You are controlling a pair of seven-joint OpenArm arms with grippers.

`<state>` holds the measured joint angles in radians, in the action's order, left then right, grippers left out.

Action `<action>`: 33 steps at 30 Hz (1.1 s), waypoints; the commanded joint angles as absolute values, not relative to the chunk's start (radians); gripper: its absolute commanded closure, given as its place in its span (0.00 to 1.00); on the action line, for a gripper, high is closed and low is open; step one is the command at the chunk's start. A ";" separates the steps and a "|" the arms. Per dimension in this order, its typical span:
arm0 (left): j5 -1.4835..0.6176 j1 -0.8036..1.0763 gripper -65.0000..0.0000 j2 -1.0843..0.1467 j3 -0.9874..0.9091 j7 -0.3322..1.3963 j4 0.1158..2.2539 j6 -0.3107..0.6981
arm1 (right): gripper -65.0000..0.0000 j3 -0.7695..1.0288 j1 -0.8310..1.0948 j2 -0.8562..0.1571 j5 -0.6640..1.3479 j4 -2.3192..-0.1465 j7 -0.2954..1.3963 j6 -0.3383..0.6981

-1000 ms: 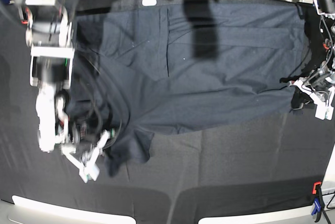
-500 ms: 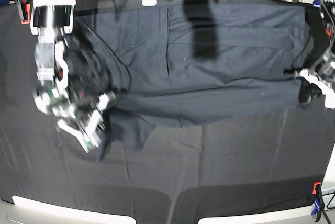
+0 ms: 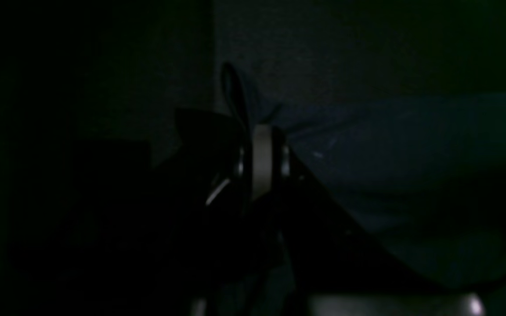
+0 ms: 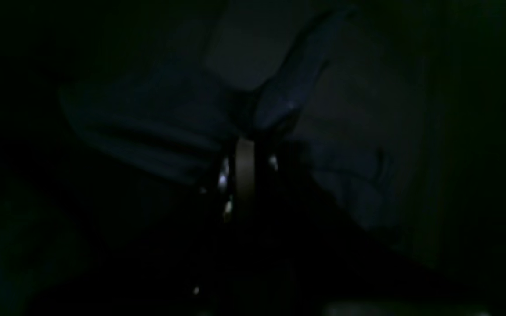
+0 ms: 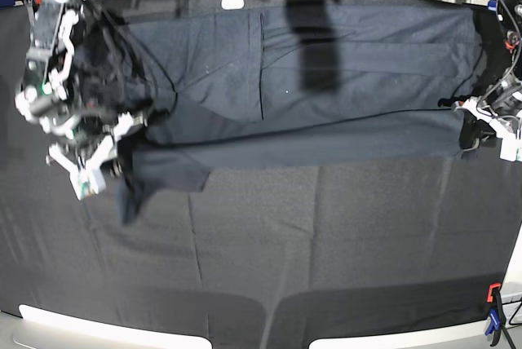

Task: Layout the t-shirt on the table in an organized manner, then fold the t-shirt properly
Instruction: 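Fold the held hem over toward the collar edge with both grippers, then release the folded hem and lift the right gripper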

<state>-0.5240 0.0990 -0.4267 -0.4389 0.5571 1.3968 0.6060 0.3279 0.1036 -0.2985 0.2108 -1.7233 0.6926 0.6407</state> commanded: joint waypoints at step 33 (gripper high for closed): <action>-0.536 0.197 0.88 -0.447 -0.447 0.646 1.422 0.645 | 0.91 0.387 0.235 -0.313 0.226 -1.761 0.816 0.636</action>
